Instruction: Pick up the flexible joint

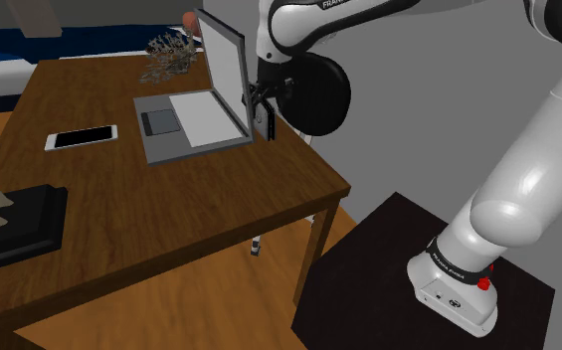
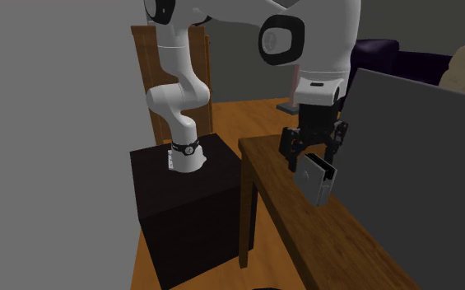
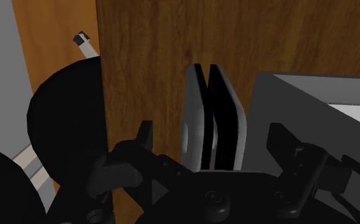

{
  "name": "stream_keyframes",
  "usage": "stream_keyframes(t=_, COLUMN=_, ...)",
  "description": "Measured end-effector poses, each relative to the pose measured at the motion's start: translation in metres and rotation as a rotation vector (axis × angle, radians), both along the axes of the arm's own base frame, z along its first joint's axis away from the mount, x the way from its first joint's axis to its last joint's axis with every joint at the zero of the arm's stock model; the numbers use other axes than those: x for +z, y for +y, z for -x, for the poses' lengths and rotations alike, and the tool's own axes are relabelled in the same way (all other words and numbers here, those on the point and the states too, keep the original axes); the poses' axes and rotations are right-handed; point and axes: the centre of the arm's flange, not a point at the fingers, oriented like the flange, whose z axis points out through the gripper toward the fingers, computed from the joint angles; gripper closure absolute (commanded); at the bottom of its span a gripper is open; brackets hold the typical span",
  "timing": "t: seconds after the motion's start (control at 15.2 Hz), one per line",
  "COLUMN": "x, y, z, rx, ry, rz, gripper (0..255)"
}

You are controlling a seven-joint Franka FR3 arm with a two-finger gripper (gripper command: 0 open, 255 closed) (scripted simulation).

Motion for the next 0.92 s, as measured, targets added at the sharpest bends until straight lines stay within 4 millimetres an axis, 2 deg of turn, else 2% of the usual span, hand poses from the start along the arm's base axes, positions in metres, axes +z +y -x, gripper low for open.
stream_keyframes(t=0.07, x=-0.002, y=0.0, z=0.0, rx=0.0, ry=0.0, rz=0.0, gripper=255)
stream_keyframes(t=0.73, x=-0.003, y=0.0, z=-0.001, rx=-0.001, ry=-0.001, rz=0.0, gripper=255)
stream_keyframes(t=0.92, x=0.007, y=-0.001, z=0.0, rx=0.001, ry=0.001, rz=0.0, gripper=255)
